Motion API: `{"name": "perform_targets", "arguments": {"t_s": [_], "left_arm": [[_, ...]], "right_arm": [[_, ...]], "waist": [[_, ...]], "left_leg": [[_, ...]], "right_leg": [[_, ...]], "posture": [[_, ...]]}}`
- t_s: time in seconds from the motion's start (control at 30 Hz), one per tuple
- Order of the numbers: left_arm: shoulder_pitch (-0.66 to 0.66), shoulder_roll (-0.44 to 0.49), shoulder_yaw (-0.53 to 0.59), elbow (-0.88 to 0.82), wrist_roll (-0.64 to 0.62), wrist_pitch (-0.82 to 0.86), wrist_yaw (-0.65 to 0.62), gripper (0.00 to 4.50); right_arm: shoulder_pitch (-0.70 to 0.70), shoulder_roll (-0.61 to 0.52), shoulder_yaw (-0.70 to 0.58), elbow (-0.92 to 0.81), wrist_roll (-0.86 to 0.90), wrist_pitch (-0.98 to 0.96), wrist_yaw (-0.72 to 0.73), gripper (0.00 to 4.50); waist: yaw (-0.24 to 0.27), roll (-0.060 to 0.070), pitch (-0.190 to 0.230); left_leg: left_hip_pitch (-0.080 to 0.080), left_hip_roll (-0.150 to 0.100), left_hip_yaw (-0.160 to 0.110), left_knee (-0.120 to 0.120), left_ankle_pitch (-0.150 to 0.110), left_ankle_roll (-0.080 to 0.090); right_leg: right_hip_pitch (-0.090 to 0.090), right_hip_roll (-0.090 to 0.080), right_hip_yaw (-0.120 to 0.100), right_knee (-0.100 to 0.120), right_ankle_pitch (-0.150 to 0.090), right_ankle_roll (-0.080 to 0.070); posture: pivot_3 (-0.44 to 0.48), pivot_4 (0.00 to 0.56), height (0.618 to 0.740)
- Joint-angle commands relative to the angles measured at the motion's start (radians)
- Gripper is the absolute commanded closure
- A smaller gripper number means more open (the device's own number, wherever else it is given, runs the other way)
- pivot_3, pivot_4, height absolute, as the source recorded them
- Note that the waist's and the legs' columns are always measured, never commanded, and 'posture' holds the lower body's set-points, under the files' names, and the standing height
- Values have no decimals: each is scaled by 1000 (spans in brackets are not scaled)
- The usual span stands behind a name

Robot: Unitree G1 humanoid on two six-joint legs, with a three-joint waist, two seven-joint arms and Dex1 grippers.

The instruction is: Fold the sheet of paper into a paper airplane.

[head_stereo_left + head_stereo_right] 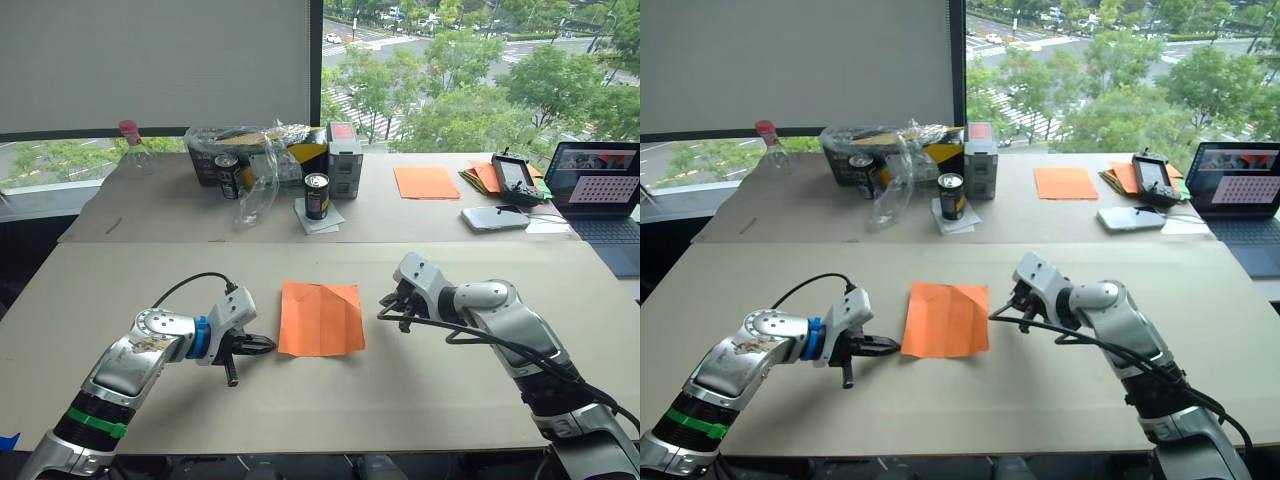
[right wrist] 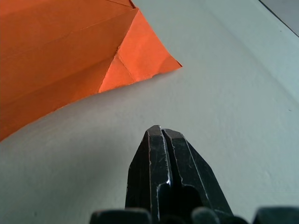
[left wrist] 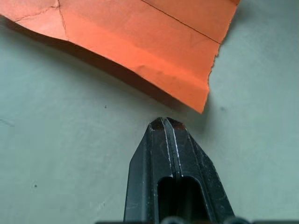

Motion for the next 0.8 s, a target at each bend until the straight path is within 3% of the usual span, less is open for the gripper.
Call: {"name": "perform_targets", "arguments": {"t_s": [0.03,0.2,0.3,0.57,0.8], "left_arm": [[-8,45,44,41,11,-22,10,4500],[-90,44,160,133,-60,-11,31,4500],[-167,-27,193,177,-121,-4,39,4500],[-275,-247,50,282,-77,-54,70,4500],[-258,-295,-64,350,19,-116,91,4500]], "right_arm": [[-26,0,-2,-12,4,-25,3,4481],[-25,-4,-5,-11,6,-26,5,4481],[-13,-4,-4,-10,7,-25,2,4481],[25,25,-10,24,21,-48,-10,4481],[40,40,-15,12,31,-51,-9,4481]], "waist": [[0,0,0],[1,0,0],[13,0,0],[22,-1,0],[10,-1,0]], "left_leg": [[0,0,0,0,0,0],[-1,0,0,0,0,0],[-1,0,0,0,0,0],[-2,-1,0,1,0,0],[-1,0,0,1,0,0]], "right_leg": [[0,0,0,0,0,0],[-1,0,0,0,0,0],[-1,0,0,0,0,0],[-1,-1,0,0,0,0],[-1,0,0,1,0,0]], "posture": [[0,150,730],[0,150,730],[0,150,730],[0,150,730],[0,150,730]]}}
